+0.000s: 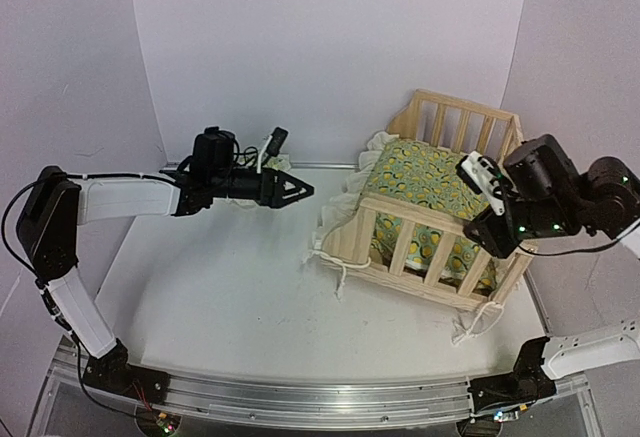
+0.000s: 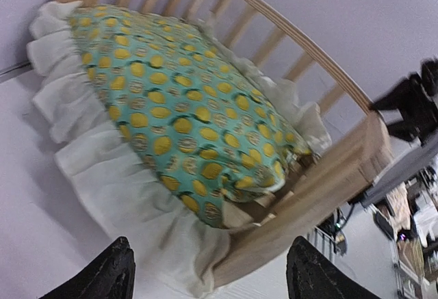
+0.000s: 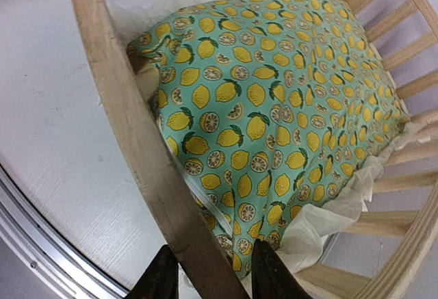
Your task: Set up the pet bed
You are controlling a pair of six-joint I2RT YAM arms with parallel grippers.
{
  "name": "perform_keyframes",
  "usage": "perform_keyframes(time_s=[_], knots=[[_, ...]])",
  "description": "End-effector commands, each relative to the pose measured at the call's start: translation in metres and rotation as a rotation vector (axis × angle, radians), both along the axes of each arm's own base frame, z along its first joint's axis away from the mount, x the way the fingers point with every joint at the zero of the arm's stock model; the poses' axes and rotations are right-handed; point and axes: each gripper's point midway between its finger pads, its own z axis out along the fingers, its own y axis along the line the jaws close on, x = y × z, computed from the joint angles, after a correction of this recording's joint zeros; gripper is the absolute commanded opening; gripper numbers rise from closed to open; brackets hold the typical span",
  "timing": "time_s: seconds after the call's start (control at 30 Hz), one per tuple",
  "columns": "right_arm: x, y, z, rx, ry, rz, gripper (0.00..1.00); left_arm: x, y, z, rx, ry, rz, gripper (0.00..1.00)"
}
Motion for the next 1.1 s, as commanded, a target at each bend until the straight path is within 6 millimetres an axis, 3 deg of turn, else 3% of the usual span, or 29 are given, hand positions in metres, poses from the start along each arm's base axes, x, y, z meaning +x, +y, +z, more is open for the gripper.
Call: perform_keyframes(time_s=[0.0, 0.07, 0.17, 0.23, 0.27, 0.47, 0.63, 0.77, 0.87, 0.93, 1.07], knots=[[0.008, -0.056, 0.048, 0.217, -0.179, -0.344, 0.54, -0.045, -0.042, 0.037, -0.077, -0.168, -0.224, 0.76], [-0.003, -0.05, 0.046, 0.278, -0.132, -0.304, 0.73, -0.063, -0.061, 0.032, -0.082, -0.164, -0.308, 0.77], [-0.016, -0.034, 0.059, 0.401, -0.08, -0.227, 0.83, -0.093, -0.087, 0.026, -0.087, -0.178, -0.407, 0.75], [-0.021, -0.021, 0.077, 0.495, -0.072, -0.167, 0.96, -0.107, -0.104, 0.022, -0.079, -0.176, -0.414, 0.74], [-0.024, -0.013, 0.087, 0.539, -0.07, -0.124, 0.98, -0.115, -0.112, 0.019, -0.079, -0.175, -0.427, 0.73], [-0.026, 0.026, 0.138, 0.677, -0.11, 0.058, 0.98, -0.152, -0.152, 0.015, -0.089, -0.13, -0.472, 0.63], [-0.013, 0.061, 0.159, 0.697, -0.138, 0.155, 0.98, -0.198, -0.188, 0.021, -0.122, -0.135, -0.535, 0.59], [-0.009, 0.08, 0.17, 0.737, -0.145, 0.21, 0.98, -0.219, -0.211, 0.017, -0.13, -0.133, -0.559, 0.57], [-0.008, 0.085, 0.174, 0.767, -0.15, 0.223, 0.98, -0.215, -0.209, 0.023, -0.132, -0.169, -0.526, 0.59], [-0.009, 0.085, 0.171, 0.772, -0.142, 0.222, 0.98, -0.209, -0.193, 0.032, -0.123, -0.246, -0.489, 0.65], [-0.01, 0.081, 0.161, 0.767, -0.132, 0.2, 0.98, -0.185, -0.126, 0.068, -0.12, -0.42, -0.388, 0.78]])
